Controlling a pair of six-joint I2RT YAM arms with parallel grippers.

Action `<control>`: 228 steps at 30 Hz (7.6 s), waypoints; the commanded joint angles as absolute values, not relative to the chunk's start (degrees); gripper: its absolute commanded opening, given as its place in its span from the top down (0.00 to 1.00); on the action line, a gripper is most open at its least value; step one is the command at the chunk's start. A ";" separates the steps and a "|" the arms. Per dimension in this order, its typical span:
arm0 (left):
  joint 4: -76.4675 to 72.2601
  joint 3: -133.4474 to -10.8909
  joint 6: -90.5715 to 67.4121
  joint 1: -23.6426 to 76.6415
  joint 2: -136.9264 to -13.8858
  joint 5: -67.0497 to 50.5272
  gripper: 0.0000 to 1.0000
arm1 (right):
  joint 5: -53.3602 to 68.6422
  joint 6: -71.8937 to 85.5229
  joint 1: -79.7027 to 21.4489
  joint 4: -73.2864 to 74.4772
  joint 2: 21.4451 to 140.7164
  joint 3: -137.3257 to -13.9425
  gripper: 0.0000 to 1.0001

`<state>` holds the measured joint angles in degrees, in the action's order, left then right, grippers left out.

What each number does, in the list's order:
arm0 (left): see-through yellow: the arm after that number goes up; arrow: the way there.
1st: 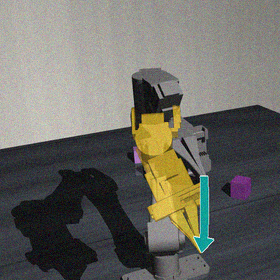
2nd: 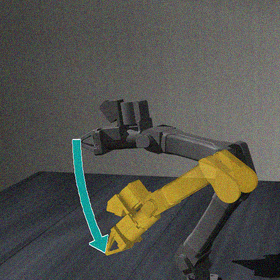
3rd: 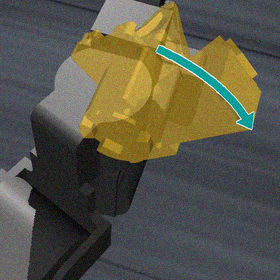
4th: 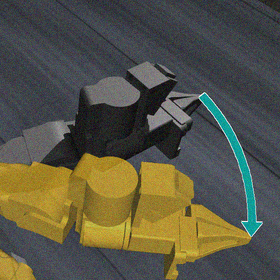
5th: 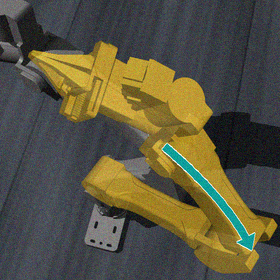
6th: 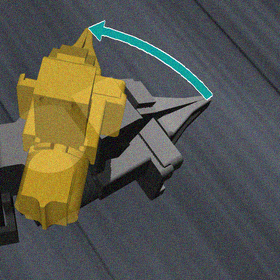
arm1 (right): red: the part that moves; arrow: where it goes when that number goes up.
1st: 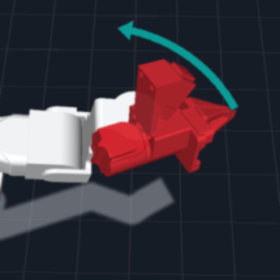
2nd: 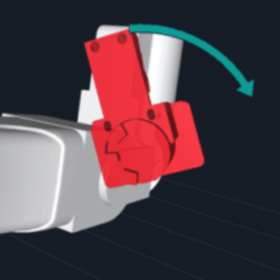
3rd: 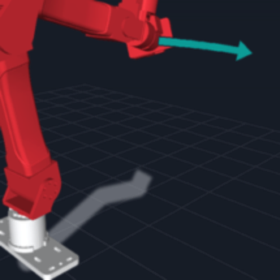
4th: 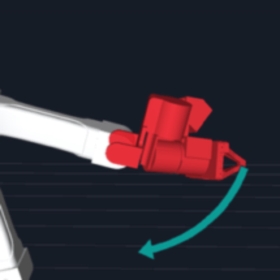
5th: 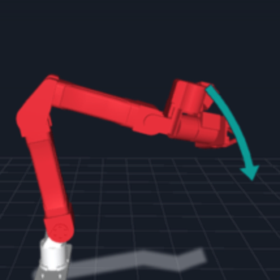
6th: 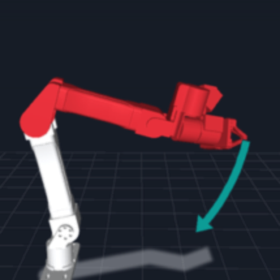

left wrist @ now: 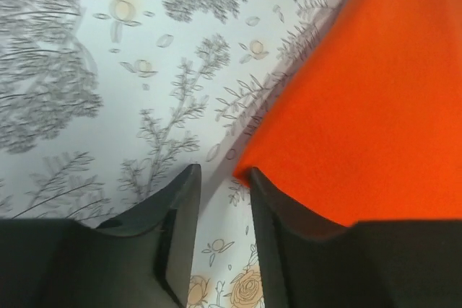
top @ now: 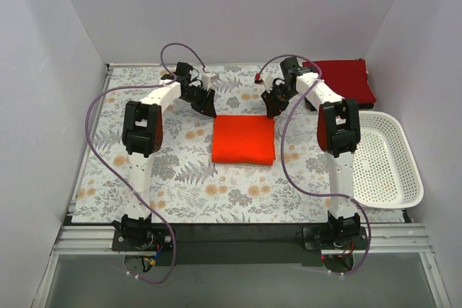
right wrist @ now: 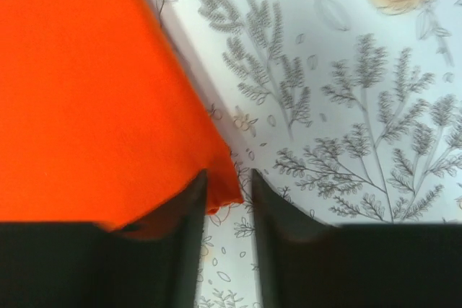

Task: Fold and stack the t-shirts
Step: Fold the tshirt, then neatly place the folded tshirt to the corner

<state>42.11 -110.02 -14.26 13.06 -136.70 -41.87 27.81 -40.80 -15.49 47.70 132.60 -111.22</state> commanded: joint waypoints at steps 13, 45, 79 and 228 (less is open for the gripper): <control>21.56 -90.28 -61.92 11.94 -113.12 -57.13 0.14 | 47.64 -0.83 -15.90 33.96 112.77 -102.78 0.02; -11.94 -69.12 -89.99 13.97 -111.99 -58.26 0.11 | 54.75 26.26 -14.23 6.52 110.93 -81.58 0.02; -20.03 -52.66 -91.93 20.74 -108.35 -57.67 0.09 | 52.74 31.21 -20.31 -4.48 105.79 -55.65 0.02; 3.60 -79.98 -15.64 43.86 -111.36 -36.83 1.00 | 26.55 58.89 -12.65 -25.22 110.30 -49.48 0.28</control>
<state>4.25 -78.59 -15.31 43.94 -115.28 -35.11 30.02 58.57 -12.21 -26.04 108.01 -48.14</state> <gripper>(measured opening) 0.021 0.724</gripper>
